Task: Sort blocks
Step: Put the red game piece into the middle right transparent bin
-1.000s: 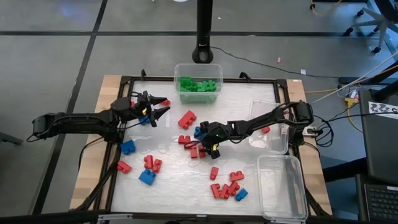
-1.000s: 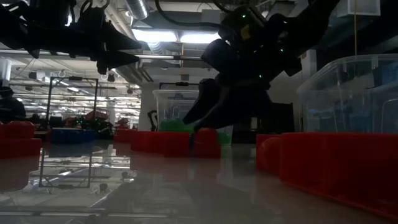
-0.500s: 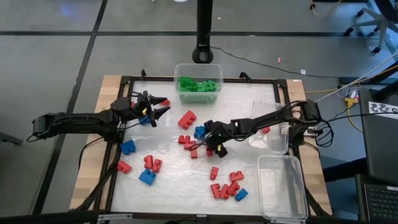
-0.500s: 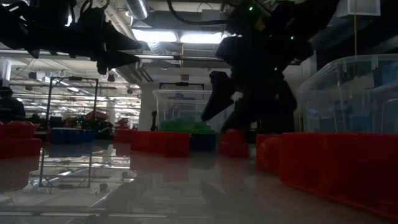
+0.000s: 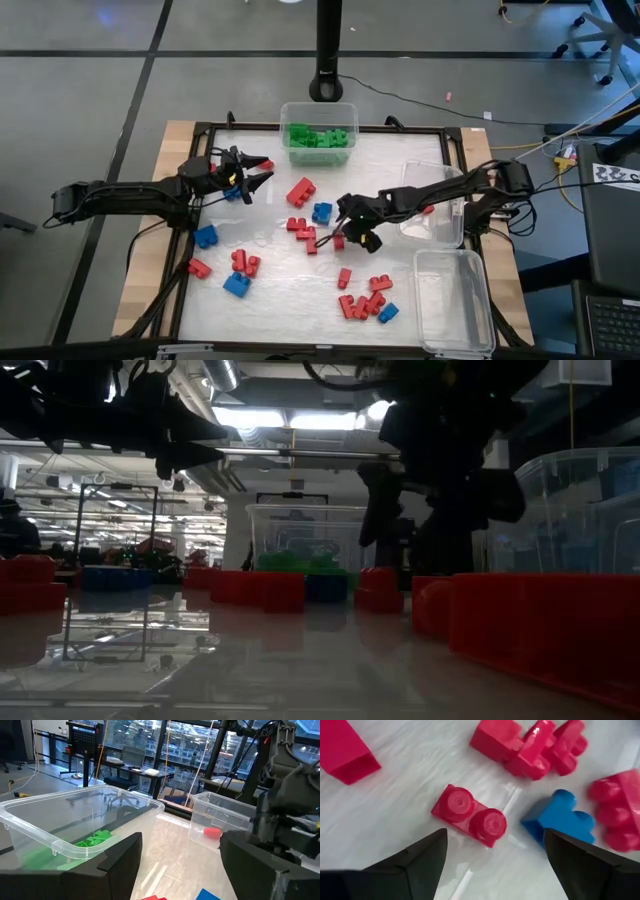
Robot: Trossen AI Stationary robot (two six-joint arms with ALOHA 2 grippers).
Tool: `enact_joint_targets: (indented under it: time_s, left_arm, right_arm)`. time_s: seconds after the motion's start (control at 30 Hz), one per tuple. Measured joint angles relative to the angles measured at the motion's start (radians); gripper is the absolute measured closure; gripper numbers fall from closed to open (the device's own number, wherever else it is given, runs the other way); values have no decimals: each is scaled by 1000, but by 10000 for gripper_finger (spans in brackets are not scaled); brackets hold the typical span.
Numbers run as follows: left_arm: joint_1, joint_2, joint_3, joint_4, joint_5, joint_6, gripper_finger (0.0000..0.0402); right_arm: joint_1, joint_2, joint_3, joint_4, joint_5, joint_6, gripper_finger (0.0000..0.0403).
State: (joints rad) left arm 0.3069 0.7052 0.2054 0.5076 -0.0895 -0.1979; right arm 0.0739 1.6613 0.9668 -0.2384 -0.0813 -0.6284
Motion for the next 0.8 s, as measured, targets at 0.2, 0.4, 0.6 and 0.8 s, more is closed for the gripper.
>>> enact_joint_targets:
  time_s: [0.2, 0.4, 0.6, 0.8]
  left_arm:
    - [0, 2, 0, 1, 0, -3, 150]
    - [0, 6, 0, 1, 0, -6, 150]
    - [0, 6, 0, 1, 0, -6, 150]
    - [0, 9, 0, -1, 0, -5, 150]
  right_arm:
    - [5, 51, 0, 73, -44, -87, 75]
    - [5, 69, 0, 84, -91, -112, 75]
    - [5, 87, 2, 153, -176, -117, 75]
    - [4, 113, 2, 186, -200, -129, 75]
